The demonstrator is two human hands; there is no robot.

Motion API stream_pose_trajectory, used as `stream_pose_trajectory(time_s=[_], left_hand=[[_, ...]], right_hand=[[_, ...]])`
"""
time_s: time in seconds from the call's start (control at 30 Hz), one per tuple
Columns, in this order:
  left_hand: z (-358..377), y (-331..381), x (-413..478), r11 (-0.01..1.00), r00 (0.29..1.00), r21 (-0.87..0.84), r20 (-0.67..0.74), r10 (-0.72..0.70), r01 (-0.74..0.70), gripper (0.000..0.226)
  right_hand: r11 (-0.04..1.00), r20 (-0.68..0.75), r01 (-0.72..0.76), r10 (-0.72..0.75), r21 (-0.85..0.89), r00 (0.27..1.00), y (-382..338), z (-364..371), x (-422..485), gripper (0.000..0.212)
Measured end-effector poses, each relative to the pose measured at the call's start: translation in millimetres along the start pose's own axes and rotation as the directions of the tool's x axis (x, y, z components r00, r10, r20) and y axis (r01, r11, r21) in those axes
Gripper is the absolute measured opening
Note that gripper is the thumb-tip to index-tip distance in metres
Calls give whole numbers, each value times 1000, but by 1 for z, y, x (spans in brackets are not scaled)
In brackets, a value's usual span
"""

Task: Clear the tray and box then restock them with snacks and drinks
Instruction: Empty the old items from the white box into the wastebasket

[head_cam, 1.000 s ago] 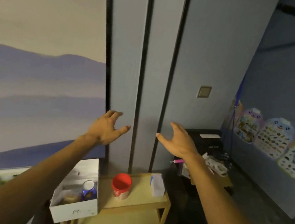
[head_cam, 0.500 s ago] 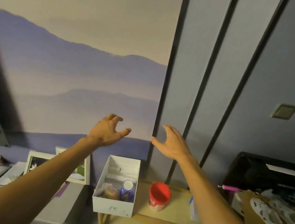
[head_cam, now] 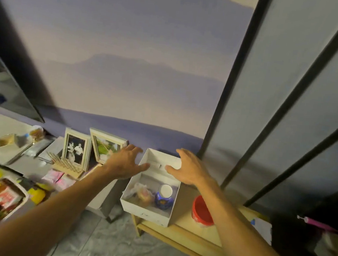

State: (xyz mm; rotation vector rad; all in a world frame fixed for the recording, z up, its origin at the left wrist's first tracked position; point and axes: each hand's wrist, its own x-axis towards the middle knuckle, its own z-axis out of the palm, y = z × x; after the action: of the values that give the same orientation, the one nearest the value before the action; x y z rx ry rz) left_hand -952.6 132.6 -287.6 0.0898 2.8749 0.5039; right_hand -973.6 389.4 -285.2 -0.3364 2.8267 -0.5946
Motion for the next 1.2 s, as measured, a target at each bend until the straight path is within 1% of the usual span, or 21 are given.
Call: stream_pose_trajectory(time_s=[0.07,0.13,0.2,0.27,0.33,0.37,0.4,0.43,0.5,0.57,0.63,0.67,0.7,0.8,0.87,0.9,0.97,1.03,1.1,1.2], left_hand=[[33,-13,15,1000,995,24,96,-1,-2,83],[69,-25,28,1000,985,8,172,21,-23,87],[108,-38,42,996,977,-92,210,38,-19,90],[145,-51,55,990,969,-131,235,75,-45,97],[190,-72,72,993,972,-54,207,115,-106,106],[211,-84,81,989,969,-19,195,150,-149,107],[230,-93,88,981,961,11,202,189,-195,106],[242,-96,94,974,949,63,244,198,-220,104],[253,-95,101,959,928,163,332,167,-231,95],[255,-88,102,947,922,200,348,171,-252,76],[251,-79,102,938,920,217,346,186,-271,51],[248,-76,103,943,922,213,348,171,-255,44],[244,-73,103,954,928,201,344,145,-223,43],[227,-67,104,985,960,106,260,104,-135,49],[209,-64,102,996,976,-1,200,87,-89,49],[197,-62,99,997,982,-43,175,68,-61,53],[171,-57,96,992,993,-124,113,25,-11,62],[146,-52,93,969,999,-244,13,-43,44,60],[118,-45,91,949,994,-311,-77,-79,51,57],[69,-27,85,959,978,-282,-202,-48,-11,63]], right_hand=[[1000,41,13,-12,-27,999,8,35,16,78],[998,144,18,-10,-54,990,19,75,33,83],[999,244,-20,26,-27,969,35,113,52,89],[999,310,-44,43,-4,950,52,143,73,96],[1000,362,-8,13,-15,932,67,168,91,104],[999,395,11,4,-36,919,72,177,97,108],[997,421,39,-4,-74,907,76,186,102,111],[990,438,69,-7,-125,899,79,193,106,110],[972,457,128,-23,-199,889,81,206,109,101],[959,472,173,-48,-224,880,82,215,110,92],[953,451,191,-68,-234,890,83,217,111,80],[955,439,187,-69,-230,896,84,217,111,76],[960,431,178,-70,-215,900,84,215,111,73],[980,383,142,-79,-140,921,83,198,109,70],[992,314,103,-76,-70,946,84,177,107,69],[996,278,81,-68,-36,958,84,164,105,67],[999,202,41,-46,26,978,86,136,101,70],[992,114,-9,-5,122,993,84,106,95,76],[974,34,-46,39,222,999,79,75,88,80],[954,-69,-38,61,298,996,70,23,73,85]])
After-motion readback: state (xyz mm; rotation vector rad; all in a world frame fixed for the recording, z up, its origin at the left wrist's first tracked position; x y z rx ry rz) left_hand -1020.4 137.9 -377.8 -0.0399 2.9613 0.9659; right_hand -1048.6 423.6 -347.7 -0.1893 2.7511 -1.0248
